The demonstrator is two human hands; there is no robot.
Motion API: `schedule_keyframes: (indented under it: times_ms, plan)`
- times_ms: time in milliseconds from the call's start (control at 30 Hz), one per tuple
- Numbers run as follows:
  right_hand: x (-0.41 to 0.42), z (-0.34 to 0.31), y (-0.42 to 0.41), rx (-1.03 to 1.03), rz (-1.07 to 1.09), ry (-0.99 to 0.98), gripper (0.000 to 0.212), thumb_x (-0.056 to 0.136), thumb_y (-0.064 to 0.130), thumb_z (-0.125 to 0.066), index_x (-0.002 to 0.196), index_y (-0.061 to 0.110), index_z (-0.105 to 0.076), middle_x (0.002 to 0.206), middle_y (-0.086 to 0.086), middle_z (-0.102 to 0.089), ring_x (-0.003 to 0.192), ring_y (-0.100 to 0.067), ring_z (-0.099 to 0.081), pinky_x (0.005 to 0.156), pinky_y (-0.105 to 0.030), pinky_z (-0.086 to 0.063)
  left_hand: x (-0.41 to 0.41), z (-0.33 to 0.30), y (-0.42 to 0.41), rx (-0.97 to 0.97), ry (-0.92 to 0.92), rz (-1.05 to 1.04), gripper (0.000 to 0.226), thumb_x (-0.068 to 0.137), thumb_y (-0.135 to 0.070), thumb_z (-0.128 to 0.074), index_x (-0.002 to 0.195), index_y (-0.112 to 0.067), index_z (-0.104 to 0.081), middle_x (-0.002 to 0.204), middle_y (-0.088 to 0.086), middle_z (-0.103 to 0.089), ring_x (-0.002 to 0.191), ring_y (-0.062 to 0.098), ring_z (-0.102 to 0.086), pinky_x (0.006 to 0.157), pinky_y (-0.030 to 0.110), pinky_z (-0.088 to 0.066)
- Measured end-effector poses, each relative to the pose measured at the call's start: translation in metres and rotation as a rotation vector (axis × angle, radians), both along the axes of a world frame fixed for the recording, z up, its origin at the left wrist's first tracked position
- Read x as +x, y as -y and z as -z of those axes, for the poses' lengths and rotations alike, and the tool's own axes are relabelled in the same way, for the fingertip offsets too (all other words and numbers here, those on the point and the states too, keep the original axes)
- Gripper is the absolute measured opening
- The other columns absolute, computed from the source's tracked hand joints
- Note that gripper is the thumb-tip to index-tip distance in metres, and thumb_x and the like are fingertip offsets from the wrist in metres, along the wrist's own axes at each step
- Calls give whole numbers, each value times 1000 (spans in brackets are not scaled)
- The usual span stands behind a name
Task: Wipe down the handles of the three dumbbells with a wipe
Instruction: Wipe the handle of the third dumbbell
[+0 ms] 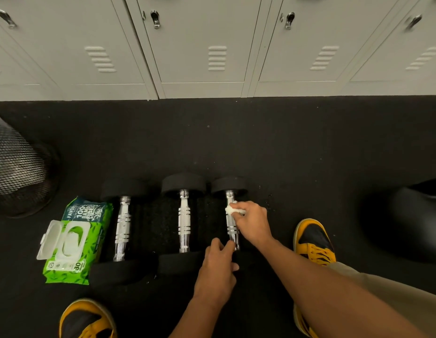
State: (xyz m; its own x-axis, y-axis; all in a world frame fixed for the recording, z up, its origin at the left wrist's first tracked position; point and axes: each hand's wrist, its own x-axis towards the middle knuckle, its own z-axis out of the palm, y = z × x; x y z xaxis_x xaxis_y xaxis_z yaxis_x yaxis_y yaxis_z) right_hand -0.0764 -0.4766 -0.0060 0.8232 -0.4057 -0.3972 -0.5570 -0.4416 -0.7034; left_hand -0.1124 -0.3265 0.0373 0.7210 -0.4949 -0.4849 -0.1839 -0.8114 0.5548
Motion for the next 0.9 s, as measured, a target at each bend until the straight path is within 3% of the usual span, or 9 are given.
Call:
schedule_keyframes:
  times_ms: [100,333,533,667,767,900]
  plan:
    - [-8,1,0,8,-3,-19,30,90,9,-66,119,17,-70,122,1,-61,95,-3,-58,73,-5,-45,-2,-1,2,4,8,-24,34,93,-16,-60,121,-30,-46,115,-8,-35,104,3,-41,80,19,-44]
    - [-24,-1,4,59,-10,-98,26,86,8,-70,110,17,-74,116,6,-62,101,-3,-57,75,-3,-38,-4,-1,5,14,1,-49,40,92,-15,-61,125,-30,-45,117,-9,-34,105,3,-40,80,19,-45]
    - [-38,-4,8,160,-50,-232,23,78,7,-76,98,18,-76,109,7,-63,101,-6,-58,79,-13,-43,-3,0,5,4,-6,-51,42,92,-15,-60,127,-31,-45,115,-9,-34,104,4,-40,79,17,-42]
    - [-43,-6,14,225,-117,-299,10,79,10,-74,86,17,-74,101,5,-65,96,-6,-60,86,-24,-48,-3,-2,7,19,-5,-63,36,92,-18,-60,123,-31,-46,112,-9,-34,102,4,-40,80,19,-45]
    - [-46,-5,16,272,-68,-326,9,80,8,-71,86,13,-75,100,3,-68,94,-7,-61,77,-22,-45,-3,-2,9,28,0,-50,36,93,-20,-61,123,-31,-45,113,-8,-35,102,5,-41,80,20,-45]
    - [-44,-2,21,375,29,-361,14,80,7,-70,87,18,-75,98,2,-71,97,-11,-64,86,-30,-51,-2,-2,9,31,1,-38,36,93,-19,-61,124,-31,-45,114,-8,-35,103,6,-40,81,20,-44]
